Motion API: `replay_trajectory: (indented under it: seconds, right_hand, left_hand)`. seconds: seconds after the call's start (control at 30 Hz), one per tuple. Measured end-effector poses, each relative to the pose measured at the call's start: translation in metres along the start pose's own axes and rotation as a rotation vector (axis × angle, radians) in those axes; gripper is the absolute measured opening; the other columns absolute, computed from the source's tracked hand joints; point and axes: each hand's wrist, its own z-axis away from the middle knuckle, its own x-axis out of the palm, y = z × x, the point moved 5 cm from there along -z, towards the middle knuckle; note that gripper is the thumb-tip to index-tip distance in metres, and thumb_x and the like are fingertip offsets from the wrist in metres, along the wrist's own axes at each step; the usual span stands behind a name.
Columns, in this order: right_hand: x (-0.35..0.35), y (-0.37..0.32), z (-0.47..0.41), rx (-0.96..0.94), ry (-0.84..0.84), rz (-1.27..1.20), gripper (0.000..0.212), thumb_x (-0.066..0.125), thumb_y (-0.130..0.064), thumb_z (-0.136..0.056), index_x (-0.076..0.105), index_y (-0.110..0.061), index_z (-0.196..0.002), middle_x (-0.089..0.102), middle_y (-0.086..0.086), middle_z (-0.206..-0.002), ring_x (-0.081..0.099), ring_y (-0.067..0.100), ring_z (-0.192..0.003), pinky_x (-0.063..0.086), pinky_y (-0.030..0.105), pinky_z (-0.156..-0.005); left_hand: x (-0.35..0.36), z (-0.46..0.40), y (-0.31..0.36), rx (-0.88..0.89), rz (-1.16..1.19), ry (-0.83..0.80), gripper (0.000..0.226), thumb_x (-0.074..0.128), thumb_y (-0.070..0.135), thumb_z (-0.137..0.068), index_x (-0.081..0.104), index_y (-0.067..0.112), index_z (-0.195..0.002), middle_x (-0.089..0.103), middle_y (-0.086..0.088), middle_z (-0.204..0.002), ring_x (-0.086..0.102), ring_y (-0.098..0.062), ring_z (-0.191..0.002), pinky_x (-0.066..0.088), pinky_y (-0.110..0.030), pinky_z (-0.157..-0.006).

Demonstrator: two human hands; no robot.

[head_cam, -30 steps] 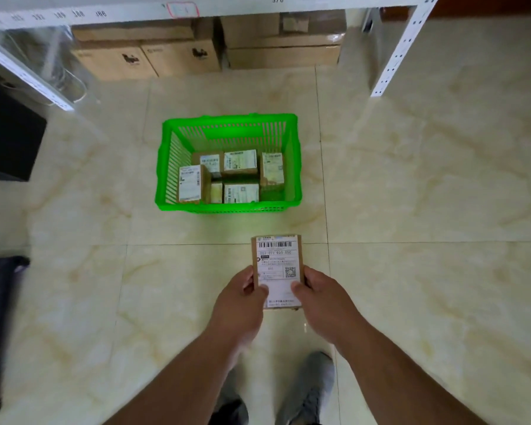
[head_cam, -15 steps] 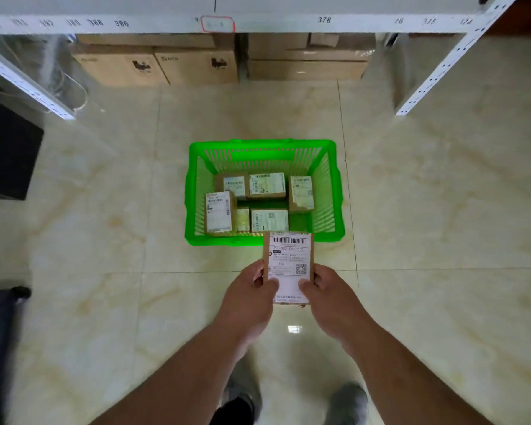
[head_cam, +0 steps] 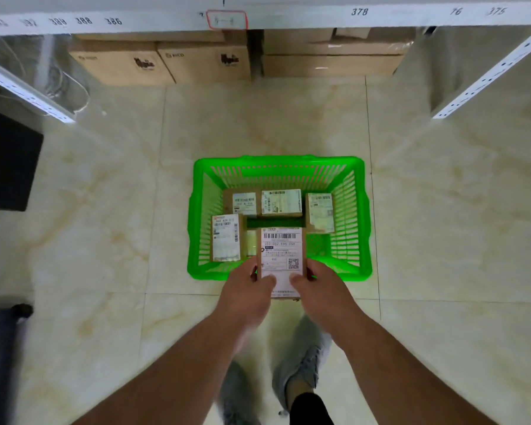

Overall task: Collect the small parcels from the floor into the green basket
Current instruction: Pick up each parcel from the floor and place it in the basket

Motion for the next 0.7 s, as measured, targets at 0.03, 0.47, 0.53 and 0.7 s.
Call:
replay_trajectory:
  seconds: [0.03, 0.47, 0.53, 0.7]
  right_hand:
    - [-0.001, 0.0, -0.01, -0.003, -0.002, 0.008, 0.033, 0.057, -0.024, -0.096, 0.067, -0.027, -0.127, 0.072, -0.009, -0.121, 0.066, 0.014, -0.108, 0.051, 0.031, -0.092]
    - [0.051, 0.027, -0.14, 0.057, -0.049, 0.114, 0.04, 0.053, -0.026, -0.093, 0.064, -0.031, -0.132, 0.071, -0.012, -0.125, 0.068, 0.011, -0.102, 0.05, 0.026, -0.073]
    - [0.059, 0.028, -0.154, 0.05, -0.049, 0.128, 0.04, 0.053, -0.022, -0.094, 0.065, -0.03, -0.131, 0.071, -0.011, -0.126, 0.067, 0.011, -0.098, 0.045, 0.025, -0.071]
    - [0.067, 0.037, -0.183, 0.053, -0.038, 0.12, 0.039, 0.052, -0.019, -0.095, 0.066, -0.028, -0.131, 0.071, -0.005, -0.128, 0.064, 0.01, -0.079, 0.042, 0.022, -0.063]
  left_hand:
    - [0.002, -0.009, 0.002, -0.009, 0.002, 0.009, 0.031, 0.057, 0.013, -0.095, 0.066, 0.037, -0.113, 0.074, 0.01, -0.117, 0.067, -0.005, -0.095, 0.046, -0.018, -0.073]
    - [0.015, -0.137, -0.045, -0.121, 0.044, -0.004, 0.041, 0.052, 0.014, -0.098, 0.056, 0.027, -0.137, 0.067, 0.01, -0.127, 0.058, 0.002, -0.079, 0.037, -0.017, -0.057]
    - [0.014, -0.151, -0.053, -0.118, 0.03, -0.022, 0.043, 0.052, 0.013, -0.097, 0.056, 0.027, -0.138, 0.068, 0.006, -0.133, 0.063, -0.006, -0.092, 0.039, -0.017, -0.063]
    - [0.019, -0.18, -0.057, -0.071, -0.029, -0.057, 0.051, 0.049, 0.009, -0.097, 0.053, 0.031, -0.143, 0.06, 0.004, -0.146, 0.058, -0.016, -0.126, 0.043, -0.028, -0.103]
